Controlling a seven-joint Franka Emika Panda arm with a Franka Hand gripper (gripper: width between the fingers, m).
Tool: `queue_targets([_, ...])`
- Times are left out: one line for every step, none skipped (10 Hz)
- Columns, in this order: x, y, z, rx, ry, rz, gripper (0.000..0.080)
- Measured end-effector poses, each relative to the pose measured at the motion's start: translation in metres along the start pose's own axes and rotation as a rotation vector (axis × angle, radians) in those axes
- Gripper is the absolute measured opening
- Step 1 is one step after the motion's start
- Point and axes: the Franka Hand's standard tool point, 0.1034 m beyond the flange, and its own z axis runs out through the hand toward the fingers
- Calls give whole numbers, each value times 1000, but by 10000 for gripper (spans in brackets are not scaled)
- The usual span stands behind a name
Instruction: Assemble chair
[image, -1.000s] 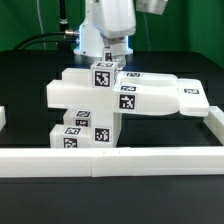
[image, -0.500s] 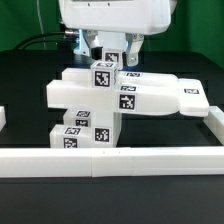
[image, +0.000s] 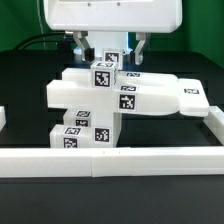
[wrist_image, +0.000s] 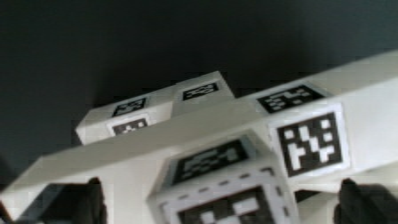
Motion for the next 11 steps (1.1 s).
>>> queue_targets([0, 0, 0, -5, 0, -67, 649])
queue_targets([0, 0, 0, -6, 0, -127, 649])
queue_targets([0, 0, 0, -6, 0, -144, 539])
queue_targets([-1, 0, 0, -6, 0, -140, 390])
queue_targets([-1, 0, 0, -6, 0, -139, 390])
queue_targets([-1, 0, 0, -6, 0, -139, 278])
queue_targets([-1, 0, 0, -6, 0, -139, 278])
queue_targets([-1, 0, 0, -5, 0, -121, 278])
queue_targets([0, 1, 1, -2, -1, -114, 278])
queue_targets([1, 6, 1, 9, -1, -79, 278])
queue_targets([1, 7, 1, 13, -1, 38, 278])
